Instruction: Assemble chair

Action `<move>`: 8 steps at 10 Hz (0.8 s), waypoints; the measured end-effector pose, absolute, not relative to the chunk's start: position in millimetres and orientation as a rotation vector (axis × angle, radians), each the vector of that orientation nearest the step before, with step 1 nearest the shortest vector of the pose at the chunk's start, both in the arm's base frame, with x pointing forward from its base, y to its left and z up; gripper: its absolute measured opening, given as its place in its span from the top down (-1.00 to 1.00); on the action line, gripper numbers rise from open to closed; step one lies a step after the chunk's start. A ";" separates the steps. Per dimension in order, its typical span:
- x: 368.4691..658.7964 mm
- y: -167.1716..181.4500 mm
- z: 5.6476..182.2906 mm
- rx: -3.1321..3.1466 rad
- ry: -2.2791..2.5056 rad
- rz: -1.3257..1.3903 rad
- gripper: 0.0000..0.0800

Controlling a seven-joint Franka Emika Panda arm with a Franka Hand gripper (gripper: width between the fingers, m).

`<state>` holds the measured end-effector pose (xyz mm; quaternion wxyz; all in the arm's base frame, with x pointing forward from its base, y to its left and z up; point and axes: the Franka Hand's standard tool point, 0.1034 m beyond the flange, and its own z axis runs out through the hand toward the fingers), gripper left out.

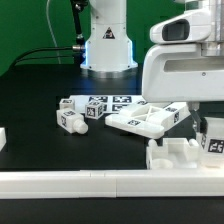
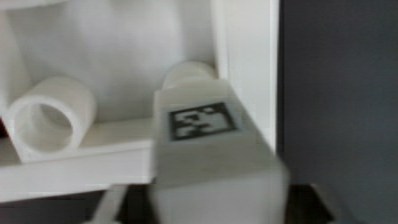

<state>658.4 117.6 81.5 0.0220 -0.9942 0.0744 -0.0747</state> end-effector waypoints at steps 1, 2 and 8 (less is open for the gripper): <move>658.6 116.6 81.5 -3.070 0.310 -0.230 0.29; 659.8 114.5 81.9 -3.034 0.511 -0.218 0.29; 655.7 107.3 79.7 -2.404 1.811 -0.077 0.28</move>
Offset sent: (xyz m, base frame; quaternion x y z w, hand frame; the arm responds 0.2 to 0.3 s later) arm -0.0028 -0.0018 -0.0059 -0.0391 -0.0044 0.3308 0.9429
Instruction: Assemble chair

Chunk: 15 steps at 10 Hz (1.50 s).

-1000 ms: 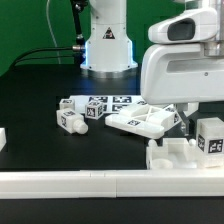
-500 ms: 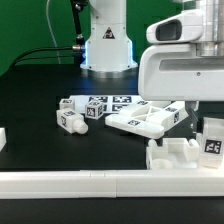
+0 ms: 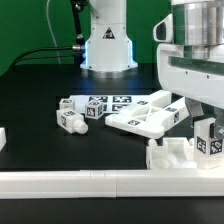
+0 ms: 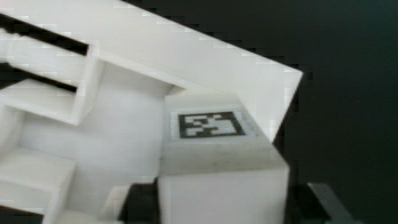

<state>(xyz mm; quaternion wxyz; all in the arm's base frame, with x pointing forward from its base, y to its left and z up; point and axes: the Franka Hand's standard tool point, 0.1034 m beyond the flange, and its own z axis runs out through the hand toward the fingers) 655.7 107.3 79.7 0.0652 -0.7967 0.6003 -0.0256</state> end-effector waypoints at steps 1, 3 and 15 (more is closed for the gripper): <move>655.0 107.7 79.3 -2.328 1.903 -0.066 0.28; 654.8 108.2 79.0 -2.388 1.831 -0.071 0.05; 654.9 108.1 81.9 -3.105 0.208 -0.139 -0.26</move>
Offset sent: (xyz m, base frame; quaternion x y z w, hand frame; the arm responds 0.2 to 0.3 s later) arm -0.0050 0.0126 0.0005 -0.0914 0.0085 -0.2396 0.9665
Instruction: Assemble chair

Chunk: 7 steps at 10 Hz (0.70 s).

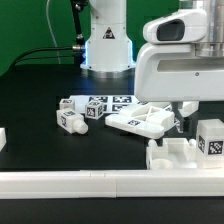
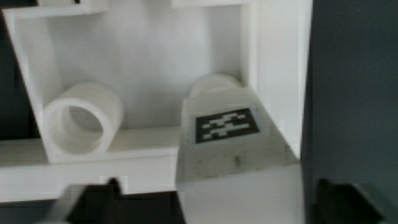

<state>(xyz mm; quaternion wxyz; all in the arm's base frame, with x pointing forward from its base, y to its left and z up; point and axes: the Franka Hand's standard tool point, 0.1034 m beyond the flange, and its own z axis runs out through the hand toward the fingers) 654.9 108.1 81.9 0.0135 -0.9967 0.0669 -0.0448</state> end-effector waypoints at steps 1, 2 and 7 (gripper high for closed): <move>654.8 108.3 81.8 -3.091 0.327 -0.137 0.20; 654.7 109.0 81.8 -3.068 0.475 -0.134 0.30; 652.3 110.2 81.3 -2.493 1.757 -0.027 0.30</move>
Offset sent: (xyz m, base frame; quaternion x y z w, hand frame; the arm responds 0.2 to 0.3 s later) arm 0.0017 -0.0080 0.0033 -0.0389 -0.0041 0.3559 0.9337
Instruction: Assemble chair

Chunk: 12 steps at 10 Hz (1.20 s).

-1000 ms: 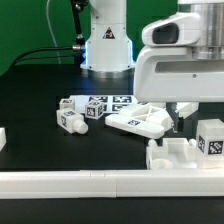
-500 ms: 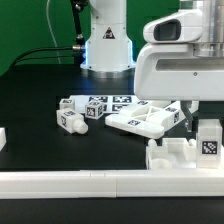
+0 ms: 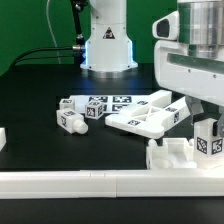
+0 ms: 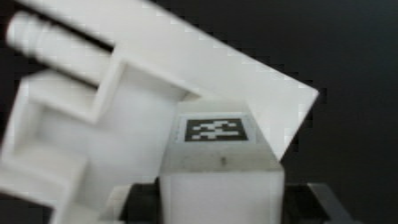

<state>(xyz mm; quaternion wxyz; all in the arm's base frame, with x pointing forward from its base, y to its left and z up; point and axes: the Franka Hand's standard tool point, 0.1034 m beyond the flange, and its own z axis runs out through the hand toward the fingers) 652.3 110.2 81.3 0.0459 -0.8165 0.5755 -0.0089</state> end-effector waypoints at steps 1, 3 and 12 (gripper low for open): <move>652.5 109.6 81.9 -2.339 1.949 -0.007 0.29; 651.7 109.4 81.0 -2.242 2.053 0.012 0.29; 650.6 115.4 82.8 -3.063 0.570 -0.087 -0.62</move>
Offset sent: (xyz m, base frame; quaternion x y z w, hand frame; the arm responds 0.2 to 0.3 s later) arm 0.0000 0.0000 0.0000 0.0000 0.0000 -0.0650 0.9979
